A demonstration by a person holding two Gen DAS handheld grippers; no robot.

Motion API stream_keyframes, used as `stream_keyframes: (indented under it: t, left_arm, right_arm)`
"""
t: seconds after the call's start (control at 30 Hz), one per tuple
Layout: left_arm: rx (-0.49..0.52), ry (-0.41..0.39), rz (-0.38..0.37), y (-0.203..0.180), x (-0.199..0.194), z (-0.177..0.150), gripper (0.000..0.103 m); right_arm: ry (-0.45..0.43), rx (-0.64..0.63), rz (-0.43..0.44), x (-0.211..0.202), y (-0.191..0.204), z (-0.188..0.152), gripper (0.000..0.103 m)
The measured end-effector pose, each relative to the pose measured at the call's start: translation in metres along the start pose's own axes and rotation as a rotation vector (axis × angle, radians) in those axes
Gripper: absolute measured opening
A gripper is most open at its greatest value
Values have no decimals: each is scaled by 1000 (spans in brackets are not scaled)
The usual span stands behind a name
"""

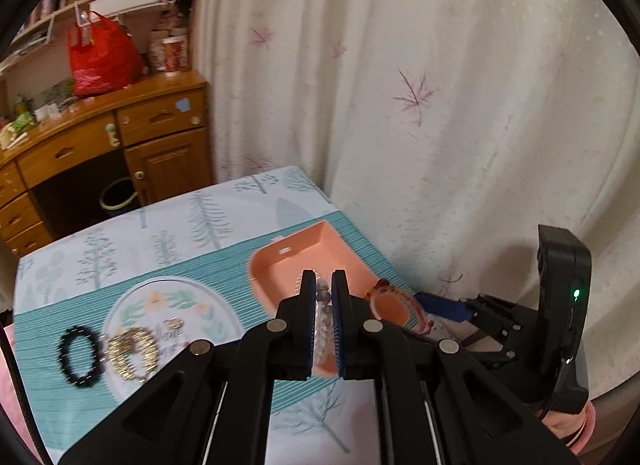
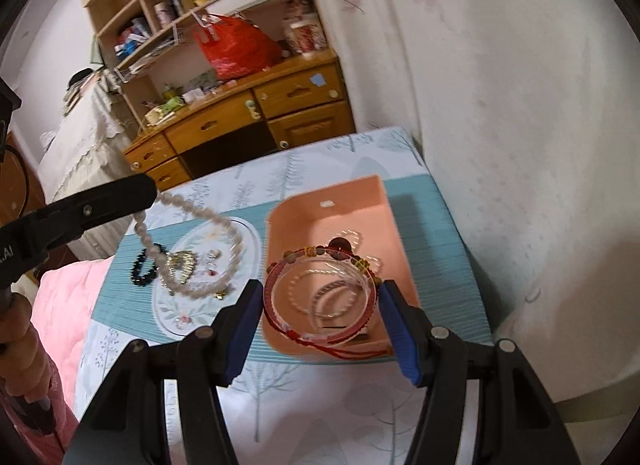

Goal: Organize jewelry
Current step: 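Carry both bracelets into the peach box and open both tools, then grasp the black bead bracelet with the left tool while the right tool grasps a small ring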

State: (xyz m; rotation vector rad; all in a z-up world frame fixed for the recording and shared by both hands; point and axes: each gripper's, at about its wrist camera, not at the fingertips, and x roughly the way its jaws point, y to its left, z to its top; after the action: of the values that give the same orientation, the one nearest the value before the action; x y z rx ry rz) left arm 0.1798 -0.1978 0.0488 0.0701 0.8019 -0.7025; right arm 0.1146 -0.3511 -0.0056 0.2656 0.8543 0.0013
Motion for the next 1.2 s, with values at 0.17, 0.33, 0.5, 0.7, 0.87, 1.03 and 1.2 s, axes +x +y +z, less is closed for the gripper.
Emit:
stream_keyframes:
  t: [0.17,0.33,0.5,0.7,0.87,1.03,1.2]
  left_arm:
    - [-13,37,-15,0,37,3,6]
    - [-102,98,-38,14,67,0,17]
    - [-105,120,29,25,71,-6,49]
    - [-129,119,73,43,53,-4,69]
    - [-155,111,128,64,32,-10,75]
    - [-203,104,203,95,9,-29,82]
    - [-252,161,285,136,-9,-57,82]
  right_arm:
    - [33,21,-21,11,-13,-3,60]
    - [58,36,1,21,-18,-1,61]
    - [84,54,-14,26,-19,-2,64]
    - [75,62,-14,23,-11,2,66]
    - [64,40,15,18,10,9,66]
    - [60,32,71,16,37,9,66]
    - [70,22,133,20,67,6,66]
